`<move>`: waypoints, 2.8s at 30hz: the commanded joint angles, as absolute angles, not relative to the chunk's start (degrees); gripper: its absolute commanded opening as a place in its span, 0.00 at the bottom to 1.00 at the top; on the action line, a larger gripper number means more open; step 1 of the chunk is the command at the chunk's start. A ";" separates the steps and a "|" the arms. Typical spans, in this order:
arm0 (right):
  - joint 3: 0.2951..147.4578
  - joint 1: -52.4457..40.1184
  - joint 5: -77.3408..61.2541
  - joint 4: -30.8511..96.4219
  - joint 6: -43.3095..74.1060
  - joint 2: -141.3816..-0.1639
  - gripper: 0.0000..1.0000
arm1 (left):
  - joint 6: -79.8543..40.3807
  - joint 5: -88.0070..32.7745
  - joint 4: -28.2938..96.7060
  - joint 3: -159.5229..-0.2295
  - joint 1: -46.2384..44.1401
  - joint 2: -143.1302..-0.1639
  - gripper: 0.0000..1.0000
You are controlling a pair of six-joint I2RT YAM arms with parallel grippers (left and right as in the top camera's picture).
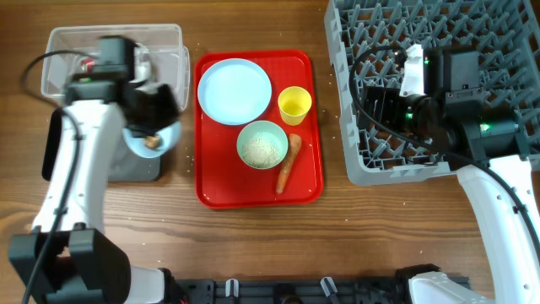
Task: Sort waste into correct bins and load items into the dishwasher rack
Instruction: 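Tip the blue bowl over the black tray to dump the scrap, then return the empty blue bowl to the red tray with the left gripper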
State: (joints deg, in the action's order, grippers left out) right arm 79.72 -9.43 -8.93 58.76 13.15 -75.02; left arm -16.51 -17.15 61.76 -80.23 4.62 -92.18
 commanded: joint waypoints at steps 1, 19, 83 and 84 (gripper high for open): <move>80.88 -9.30 -8.54 58.74 12.03 -75.66 1.00 | -10.83 -26.48 61.93 -80.82 13.76 -91.24 0.04; 80.88 -9.30 -8.60 58.30 12.19 -75.66 1.00 | 10.07 -57.54 45.17 -68.40 39.31 -100.18 0.04; 80.88 -9.30 -8.93 56.95 12.01 -75.66 1.00 | -9.89 -10.55 61.34 -68.45 -22.44 -90.80 0.04; 80.88 -9.30 -8.93 56.90 12.03 -75.66 1.00 | -9.89 -9.72 61.63 -68.45 -24.08 -91.13 0.04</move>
State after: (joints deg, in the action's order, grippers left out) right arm 79.72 -9.43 -8.93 57.01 13.15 -75.02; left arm -9.39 -11.70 60.88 -68.51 -19.75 -89.95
